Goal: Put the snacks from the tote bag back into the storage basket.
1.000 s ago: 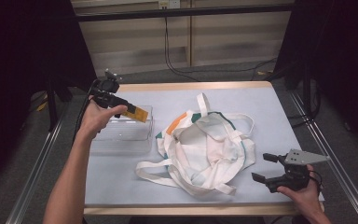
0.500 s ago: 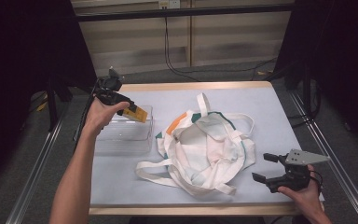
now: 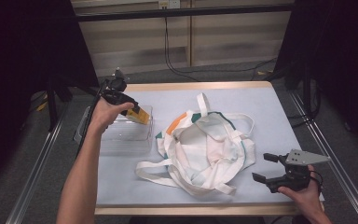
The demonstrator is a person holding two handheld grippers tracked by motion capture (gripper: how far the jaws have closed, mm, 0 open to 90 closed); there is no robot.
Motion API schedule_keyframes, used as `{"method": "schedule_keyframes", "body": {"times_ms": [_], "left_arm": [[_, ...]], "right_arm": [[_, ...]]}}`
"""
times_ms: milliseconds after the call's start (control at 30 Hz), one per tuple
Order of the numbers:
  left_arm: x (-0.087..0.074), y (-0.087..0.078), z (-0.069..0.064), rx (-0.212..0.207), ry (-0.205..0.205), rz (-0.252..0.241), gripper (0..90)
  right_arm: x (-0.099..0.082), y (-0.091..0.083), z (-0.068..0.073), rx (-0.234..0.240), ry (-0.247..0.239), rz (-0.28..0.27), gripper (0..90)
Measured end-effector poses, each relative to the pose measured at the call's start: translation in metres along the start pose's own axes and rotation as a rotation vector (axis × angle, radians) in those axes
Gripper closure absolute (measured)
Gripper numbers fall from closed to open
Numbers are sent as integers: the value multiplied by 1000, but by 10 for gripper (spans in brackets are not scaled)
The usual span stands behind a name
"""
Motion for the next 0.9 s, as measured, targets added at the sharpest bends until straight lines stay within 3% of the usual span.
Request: {"method": "schedule_keyframes", "body": {"times_ms": [67,300,533,900], "left_arm": [[2,2,-1,-3,-10,2,279],[5,8,-7,10,23,27,279],[8,12,-9,5,-18,31,279],[10,14,-10,12,-46,31,280]], "right_arm": [[0,0,1,2,-3,2,119],[0,0,0,-1,-1,1,119],[0,0,0,0,-3,1,118],[0,0,0,4,-1,1,120]]}}
Point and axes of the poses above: each handheld gripper's, and its own axes: y roughly forward along the jaws, x roughly out of its top, z roughly to its left, the point moved 2 cm from there along y, roughly forward along the jaws, and after that the axes turned 5 degrees about -x, right-handed, at the moved point
